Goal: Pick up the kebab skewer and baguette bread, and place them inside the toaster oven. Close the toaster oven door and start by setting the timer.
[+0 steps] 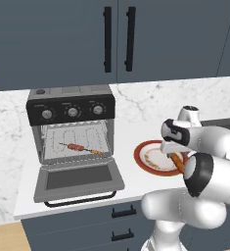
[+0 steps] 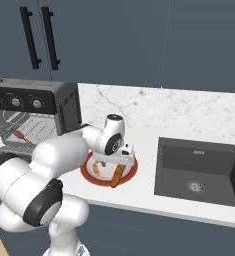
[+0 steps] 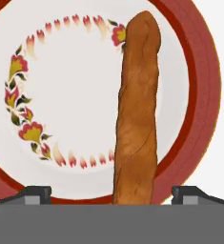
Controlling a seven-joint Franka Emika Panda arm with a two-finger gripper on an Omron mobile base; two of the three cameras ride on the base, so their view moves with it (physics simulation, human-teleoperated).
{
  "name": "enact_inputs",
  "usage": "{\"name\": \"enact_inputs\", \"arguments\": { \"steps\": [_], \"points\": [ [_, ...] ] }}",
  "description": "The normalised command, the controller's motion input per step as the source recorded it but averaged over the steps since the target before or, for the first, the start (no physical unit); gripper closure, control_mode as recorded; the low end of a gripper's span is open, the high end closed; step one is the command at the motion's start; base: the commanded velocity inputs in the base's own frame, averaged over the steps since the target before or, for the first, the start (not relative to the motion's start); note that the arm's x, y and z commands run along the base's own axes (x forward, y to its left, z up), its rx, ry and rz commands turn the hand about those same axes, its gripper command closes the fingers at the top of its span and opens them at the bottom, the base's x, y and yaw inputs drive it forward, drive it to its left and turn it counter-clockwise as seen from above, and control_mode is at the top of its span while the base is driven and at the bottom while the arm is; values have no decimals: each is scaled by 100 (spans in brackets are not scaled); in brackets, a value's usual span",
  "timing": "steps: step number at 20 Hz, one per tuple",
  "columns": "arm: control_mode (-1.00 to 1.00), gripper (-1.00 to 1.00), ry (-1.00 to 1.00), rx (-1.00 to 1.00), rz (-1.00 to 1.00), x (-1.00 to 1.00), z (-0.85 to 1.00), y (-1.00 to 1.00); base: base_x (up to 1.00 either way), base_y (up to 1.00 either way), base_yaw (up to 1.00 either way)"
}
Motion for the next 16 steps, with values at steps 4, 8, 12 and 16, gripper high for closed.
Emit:
{"name": "enact_inputs", "arguments": {
  "steps": [4, 8, 12, 16],
  "points": [
    [-100, -100, 5, 0, 0, 22, -36, -7, 0, 0, 0],
    [-100, -100, 1, 0, 0, 18, -36, -16, 0, 0, 0],
    [-100, -100, 0, -1, 0, 13, -34, -2, 0, 0, 0],
    [-100, -100, 0, -3, 0, 5, -27, 0, 0, 0, 0]
  ]
}}
